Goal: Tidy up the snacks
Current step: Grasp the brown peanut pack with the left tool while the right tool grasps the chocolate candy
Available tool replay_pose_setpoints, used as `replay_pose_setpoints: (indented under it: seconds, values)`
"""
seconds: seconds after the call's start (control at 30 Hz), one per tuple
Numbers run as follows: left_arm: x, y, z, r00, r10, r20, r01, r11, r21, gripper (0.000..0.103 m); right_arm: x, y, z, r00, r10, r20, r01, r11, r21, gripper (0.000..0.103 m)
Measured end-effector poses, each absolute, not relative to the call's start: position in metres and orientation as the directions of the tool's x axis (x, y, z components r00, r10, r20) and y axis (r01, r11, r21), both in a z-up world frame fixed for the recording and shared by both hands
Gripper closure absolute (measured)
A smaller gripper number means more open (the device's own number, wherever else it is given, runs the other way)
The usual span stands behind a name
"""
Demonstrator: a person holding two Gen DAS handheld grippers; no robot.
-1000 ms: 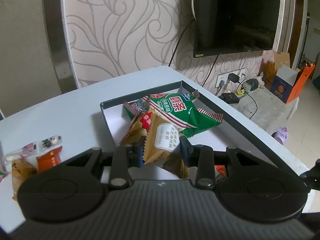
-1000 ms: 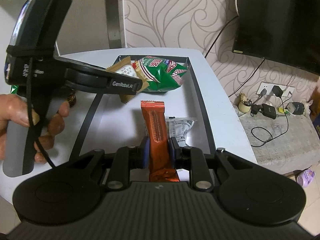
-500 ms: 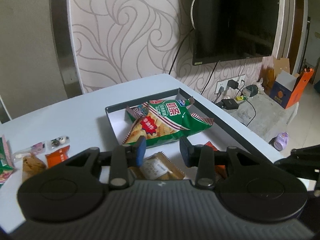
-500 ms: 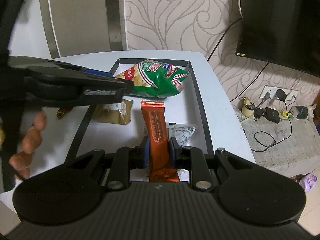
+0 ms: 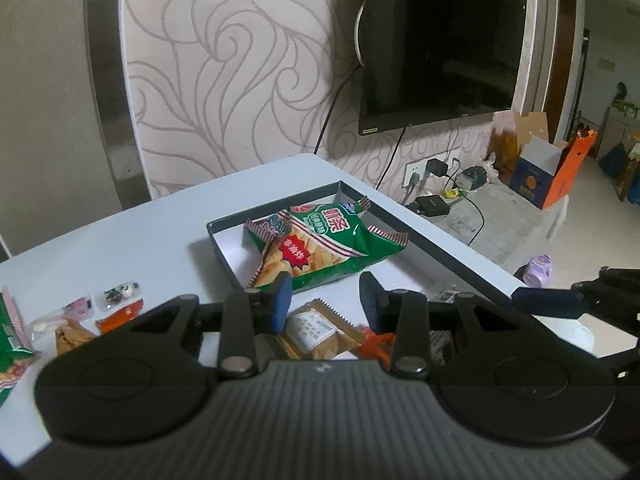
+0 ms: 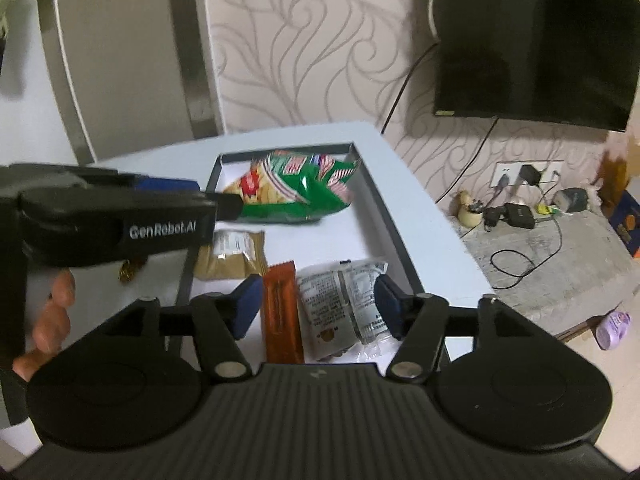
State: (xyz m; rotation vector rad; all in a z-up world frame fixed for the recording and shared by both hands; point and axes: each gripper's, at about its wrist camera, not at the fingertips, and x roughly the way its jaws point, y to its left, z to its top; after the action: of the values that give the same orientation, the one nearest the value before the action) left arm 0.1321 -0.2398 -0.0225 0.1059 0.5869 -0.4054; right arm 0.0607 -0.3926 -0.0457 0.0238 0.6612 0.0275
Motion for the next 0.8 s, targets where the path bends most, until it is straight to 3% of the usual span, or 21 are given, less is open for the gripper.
replay_pose_setpoints:
  seconds: [0.23, 0.43, 0.5, 0.57, 0.67, 0.8]
  values:
    - [0.119, -0.21, -0.015, 0.774, -0.343, -0.532, 0.377, 0.925, -0.048, 0.062, 0.05, -0.382, -0.028, 0.822, 0.019, -0.569, 0.036, 0.996, 0.086, 0.031]
    - [0.121, -0.159, -0.024, 0.818, -0.242, -0.521, 0.269, 0.963, -0.025, 0.062, 0.059, -0.338, -0.024, 0.825, 0.048, -0.564, -0.015, 0.998, 0.064, 0.03]
    - [0.124, -0.14, -0.031, 0.832, -0.198, -0.519, 0.235, 0.972, 0.006, 0.062, 0.064, -0.325, -0.023, 0.827, 0.065, -0.559, -0.034, 0.997, 0.065, 0.021]
    - [0.128, -0.122, -0.037, 0.84, -0.162, -0.517, 0.202, 0.979, 0.022, 0.062, 0.069, -0.312, -0.022, 0.828, 0.072, -0.556, -0.053, 0.997, 0.05, 0.021]
    - [0.133, -0.099, -0.047, 0.843, -0.114, -0.525, 0.151, 0.988, 0.029, 0.054, 0.075, -0.3, -0.024, 0.824, 0.084, -0.56, -0.071, 0.996, 0.045, 0.021]
    - [0.137, -0.08, -0.058, 0.846, -0.093, -0.525, 0.129, 0.991, 0.033, 0.053, 0.08, -0.281, -0.027, 0.812, 0.103, -0.575, -0.102, 0.994, 0.033, 0.021]
